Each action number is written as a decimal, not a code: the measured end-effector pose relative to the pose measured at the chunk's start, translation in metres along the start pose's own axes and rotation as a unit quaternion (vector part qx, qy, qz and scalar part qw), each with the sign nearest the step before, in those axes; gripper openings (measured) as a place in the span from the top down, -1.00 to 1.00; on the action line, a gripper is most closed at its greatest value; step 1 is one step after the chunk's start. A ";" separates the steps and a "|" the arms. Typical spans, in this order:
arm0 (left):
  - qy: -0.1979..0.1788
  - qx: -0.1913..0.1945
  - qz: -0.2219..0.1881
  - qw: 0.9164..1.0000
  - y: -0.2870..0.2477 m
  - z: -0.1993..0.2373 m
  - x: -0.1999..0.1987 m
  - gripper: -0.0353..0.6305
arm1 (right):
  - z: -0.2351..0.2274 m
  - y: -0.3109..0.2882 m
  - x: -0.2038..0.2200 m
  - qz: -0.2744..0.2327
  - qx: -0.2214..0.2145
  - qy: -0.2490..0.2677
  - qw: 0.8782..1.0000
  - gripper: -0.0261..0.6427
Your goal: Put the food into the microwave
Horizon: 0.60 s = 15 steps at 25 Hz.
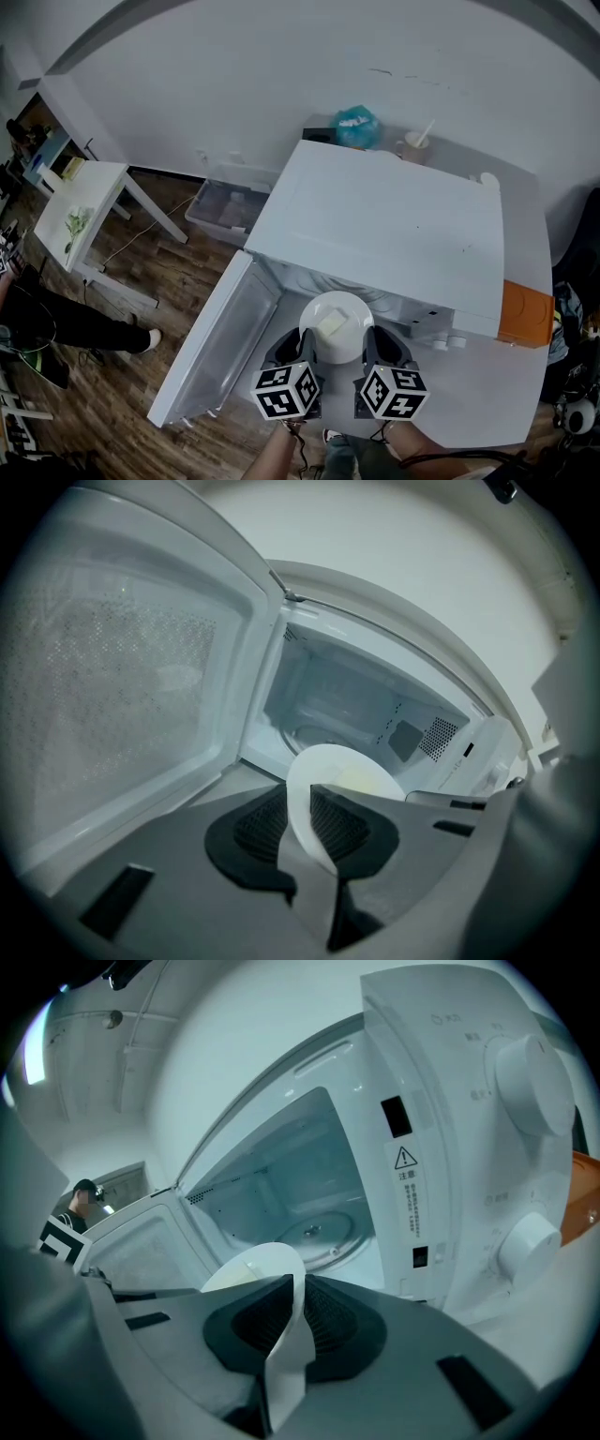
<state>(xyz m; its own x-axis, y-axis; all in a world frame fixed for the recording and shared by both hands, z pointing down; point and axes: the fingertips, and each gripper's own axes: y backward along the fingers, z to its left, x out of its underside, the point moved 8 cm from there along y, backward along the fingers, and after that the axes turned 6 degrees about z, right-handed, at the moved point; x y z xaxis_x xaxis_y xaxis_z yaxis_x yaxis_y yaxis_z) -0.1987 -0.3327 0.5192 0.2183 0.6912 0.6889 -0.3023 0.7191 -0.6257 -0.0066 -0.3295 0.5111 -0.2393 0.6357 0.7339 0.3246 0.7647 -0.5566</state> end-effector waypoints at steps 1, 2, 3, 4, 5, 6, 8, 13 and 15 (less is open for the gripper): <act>0.001 0.002 -0.001 1.000 -0.002 0.001 -0.001 0.65 | 0.000 -0.002 -0.001 -0.003 0.001 -0.003 1.000 0.78; 0.001 0.005 -0.002 1.000 -0.004 0.001 -0.003 0.65 | -0.001 -0.003 -0.002 -0.006 0.003 -0.007 1.000 0.78; 0.001 0.008 -0.004 1.000 -0.007 0.001 -0.004 0.65 | -0.001 -0.005 -0.003 -0.009 0.005 -0.009 1.000 0.78; 0.001 0.010 -0.005 1.000 -0.009 0.001 -0.006 0.65 | -0.001 -0.006 -0.004 -0.012 0.007 -0.010 1.000 0.78; 0.000 0.012 -0.007 1.000 -0.011 0.001 -0.007 0.65 | -0.002 -0.007 -0.004 -0.016 0.010 -0.011 1.000 0.78; -0.002 0.013 -0.009 1.000 -0.013 0.002 -0.009 0.65 | -0.002 -0.008 -0.004 -0.019 0.012 -0.012 1.000 0.78; -0.005 0.015 -0.013 1.000 -0.017 0.002 -0.011 0.66 | -0.002 -0.011 -0.004 -0.024 0.015 -0.019 0.999 0.78; -0.016 0.020 -0.022 0.999 -0.029 0.004 -0.021 0.66 | -0.003 -0.020 -0.009 -0.039 0.021 -0.034 0.998 0.78; -0.018 0.021 -0.027 0.999 -0.033 0.005 -0.025 0.66 | -0.003 -0.025 -0.011 -0.044 0.023 -0.035 0.998 0.78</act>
<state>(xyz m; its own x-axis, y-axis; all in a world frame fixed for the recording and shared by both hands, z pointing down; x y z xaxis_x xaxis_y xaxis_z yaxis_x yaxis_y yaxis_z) -0.1991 -0.3743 0.5246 0.2020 0.6486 0.7338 -0.3305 0.7504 -0.5724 -0.0095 -0.3558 0.5182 -0.3285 0.5700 0.7532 0.2581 0.8212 -0.5089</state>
